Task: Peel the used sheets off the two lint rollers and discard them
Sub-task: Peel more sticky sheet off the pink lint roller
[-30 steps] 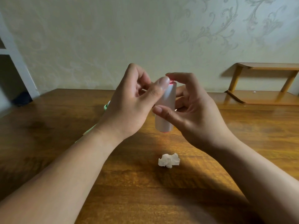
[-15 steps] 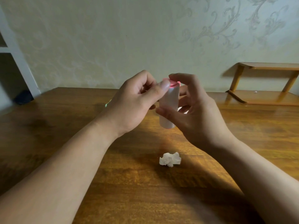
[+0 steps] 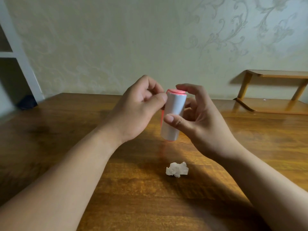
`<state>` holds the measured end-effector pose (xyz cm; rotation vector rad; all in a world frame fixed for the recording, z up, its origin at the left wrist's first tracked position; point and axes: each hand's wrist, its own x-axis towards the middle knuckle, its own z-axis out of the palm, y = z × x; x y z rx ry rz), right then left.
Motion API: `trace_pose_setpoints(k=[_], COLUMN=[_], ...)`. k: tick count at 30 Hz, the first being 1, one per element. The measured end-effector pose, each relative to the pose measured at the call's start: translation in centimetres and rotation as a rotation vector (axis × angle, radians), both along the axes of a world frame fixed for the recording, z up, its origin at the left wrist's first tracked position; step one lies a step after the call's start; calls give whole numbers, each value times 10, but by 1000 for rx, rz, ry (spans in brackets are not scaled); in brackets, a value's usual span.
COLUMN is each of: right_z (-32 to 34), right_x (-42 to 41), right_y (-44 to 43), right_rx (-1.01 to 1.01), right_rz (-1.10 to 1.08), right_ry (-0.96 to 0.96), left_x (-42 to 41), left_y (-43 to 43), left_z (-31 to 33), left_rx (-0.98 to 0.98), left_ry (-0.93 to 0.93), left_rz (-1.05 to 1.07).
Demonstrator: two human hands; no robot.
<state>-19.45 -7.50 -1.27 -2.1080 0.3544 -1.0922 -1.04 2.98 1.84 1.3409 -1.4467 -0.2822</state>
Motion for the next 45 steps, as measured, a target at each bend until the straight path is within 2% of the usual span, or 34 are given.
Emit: trace_pose_setpoints(k=[4,10,15,22,25,28,37,39,45], right_z=[-4,-5,-4,-1,0,1,-1,0,2], right_x=[-1,0,0,0,0,-1,-1,-1,3], right_y=[0,0,3,6,5,5,5,3,-2], right_rx=[-96,-191,-209,-197,-69,-41,-23,110,529], right_rz=[-64,-169,-192,-199,-105,-92,-41,52,275], right_ry=[68,102,97,82,22,16,-3,-45,-129], left_x=[-5,-5,-5,-5,-6,-7,-7,-5,-1], left_y=[0,1,2,0,-4,-4,-9,-8,-9], left_z=[-5,-5,-3,-4,-5,-5,-10,-10,-7], left_rx=[-37,-36,-72,-83,-97,-90,-117,-88,-62], left_ry=[-217,-330,-325,-202,-46,136,-161,-65,457], left_rz=[53,144,136,93,102,45,36,-6,-37])
